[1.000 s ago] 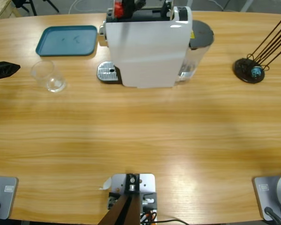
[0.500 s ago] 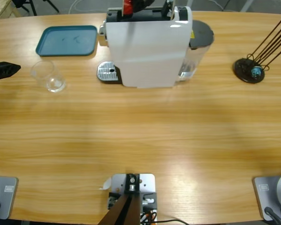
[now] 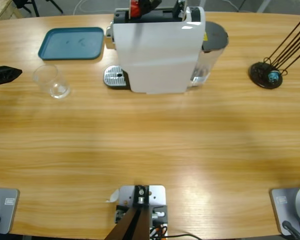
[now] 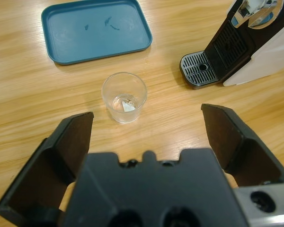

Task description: Pour coffee

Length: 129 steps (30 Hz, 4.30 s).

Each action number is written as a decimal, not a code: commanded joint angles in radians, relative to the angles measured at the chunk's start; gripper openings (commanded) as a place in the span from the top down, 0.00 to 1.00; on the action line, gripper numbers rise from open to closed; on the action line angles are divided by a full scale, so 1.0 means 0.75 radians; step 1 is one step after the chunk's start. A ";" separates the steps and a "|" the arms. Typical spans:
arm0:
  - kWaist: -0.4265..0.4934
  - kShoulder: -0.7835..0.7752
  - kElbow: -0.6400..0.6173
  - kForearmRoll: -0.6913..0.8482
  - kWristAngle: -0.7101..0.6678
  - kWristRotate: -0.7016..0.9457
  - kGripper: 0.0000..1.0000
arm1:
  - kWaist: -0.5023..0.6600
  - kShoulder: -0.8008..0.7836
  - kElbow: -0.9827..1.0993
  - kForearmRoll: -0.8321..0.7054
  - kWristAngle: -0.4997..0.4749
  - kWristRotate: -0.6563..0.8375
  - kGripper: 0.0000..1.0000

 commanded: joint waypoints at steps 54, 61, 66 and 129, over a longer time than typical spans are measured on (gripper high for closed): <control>0.002 0.036 0.047 -0.020 -0.045 0.018 0.00 | 0.091 -0.642 0.265 -0.085 -0.466 0.665 1.00; 0.002 0.033 0.049 -0.020 -0.045 0.019 0.00 | 0.153 -0.585 0.718 -0.603 -1.052 0.966 1.00; 0.002 0.037 0.049 -0.022 -0.045 0.020 0.00 | 0.159 -0.518 0.840 -0.853 -1.091 0.949 1.00; 0.002 0.047 0.049 -0.022 -0.047 0.020 0.00 | 0.494 0.082 0.649 -0.892 -0.941 0.967 1.00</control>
